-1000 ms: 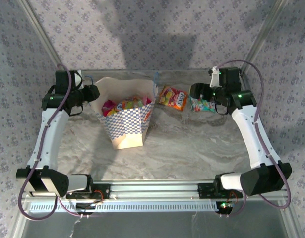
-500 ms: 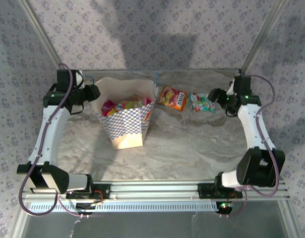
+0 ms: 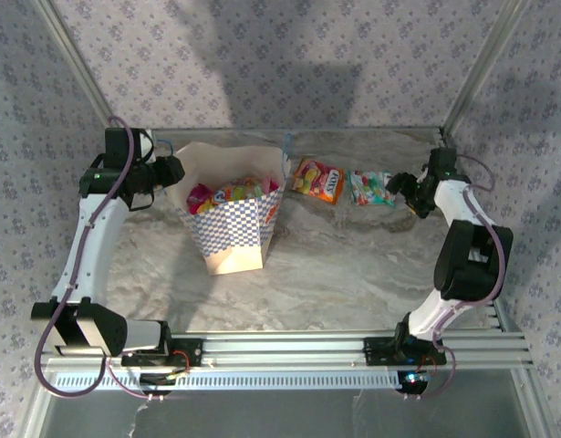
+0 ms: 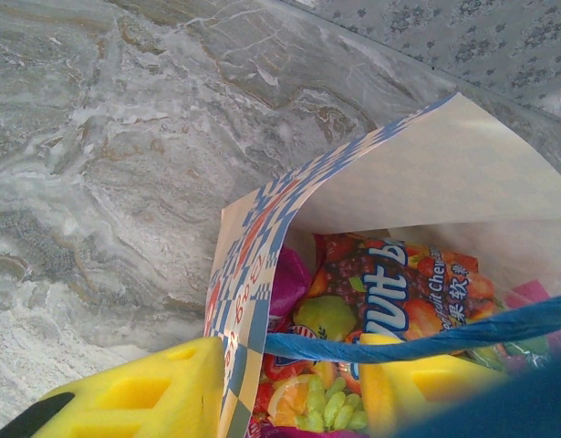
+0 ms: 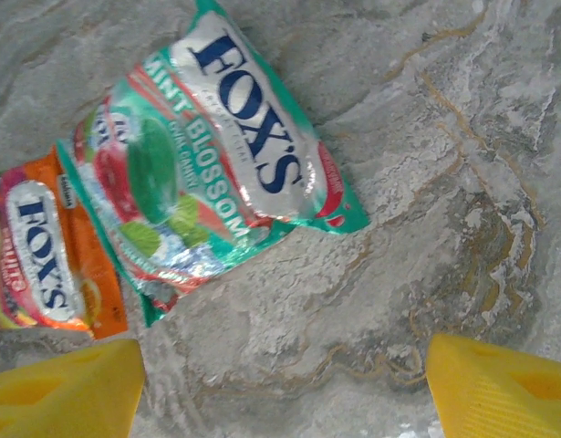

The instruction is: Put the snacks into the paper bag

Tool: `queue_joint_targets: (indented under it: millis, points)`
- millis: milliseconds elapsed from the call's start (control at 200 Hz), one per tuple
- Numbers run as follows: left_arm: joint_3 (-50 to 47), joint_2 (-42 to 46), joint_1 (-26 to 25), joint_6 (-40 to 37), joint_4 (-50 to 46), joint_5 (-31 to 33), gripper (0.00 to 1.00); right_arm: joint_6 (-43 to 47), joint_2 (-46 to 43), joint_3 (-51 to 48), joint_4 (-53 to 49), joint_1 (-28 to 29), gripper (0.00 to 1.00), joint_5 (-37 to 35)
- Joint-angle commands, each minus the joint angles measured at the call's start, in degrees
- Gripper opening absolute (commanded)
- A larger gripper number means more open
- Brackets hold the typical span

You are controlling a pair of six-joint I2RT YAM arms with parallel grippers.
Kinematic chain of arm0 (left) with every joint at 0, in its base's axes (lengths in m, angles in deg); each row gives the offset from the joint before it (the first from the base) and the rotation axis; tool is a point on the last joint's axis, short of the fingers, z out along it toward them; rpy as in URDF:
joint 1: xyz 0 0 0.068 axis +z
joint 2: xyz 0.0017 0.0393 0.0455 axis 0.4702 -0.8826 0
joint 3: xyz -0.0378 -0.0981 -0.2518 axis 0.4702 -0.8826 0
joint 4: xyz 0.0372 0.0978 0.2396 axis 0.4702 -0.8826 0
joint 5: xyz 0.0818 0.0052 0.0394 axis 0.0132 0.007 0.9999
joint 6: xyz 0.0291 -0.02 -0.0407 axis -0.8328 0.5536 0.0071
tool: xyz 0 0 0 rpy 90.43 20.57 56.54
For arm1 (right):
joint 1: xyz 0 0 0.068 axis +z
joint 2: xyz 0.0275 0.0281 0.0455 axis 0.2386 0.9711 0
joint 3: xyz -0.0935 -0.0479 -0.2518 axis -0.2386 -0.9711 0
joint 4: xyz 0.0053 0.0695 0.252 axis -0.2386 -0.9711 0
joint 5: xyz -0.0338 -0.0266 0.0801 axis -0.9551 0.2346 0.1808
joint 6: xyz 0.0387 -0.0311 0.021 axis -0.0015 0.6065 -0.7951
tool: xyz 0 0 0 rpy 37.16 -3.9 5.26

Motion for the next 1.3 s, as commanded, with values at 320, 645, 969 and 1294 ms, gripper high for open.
queue_joint_targets:
  millis: [320,645,969,1294]
  points:
    - [1.62,-0.32,-0.49,0.12,-1.54,0.71,0.43,-1.05,10.49,4.42,5.05,-0.96,0.79,6.63]
    - [1.41,-0.22,-0.48,0.01,-2.11,1.00,0.43,-0.22,14.94,7.78,5.04,-0.97,0.78,6.69]
    - [1.49,-0.06,-0.50,0.46,-2.05,0.79,0.43,1.67,18.55,11.12,3.35,0.10,0.78,5.85]
    - [1.44,0.12,-0.81,0.67,-1.99,0.75,0.43,4.08,21.36,14.74,0.05,2.40,0.70,4.51]
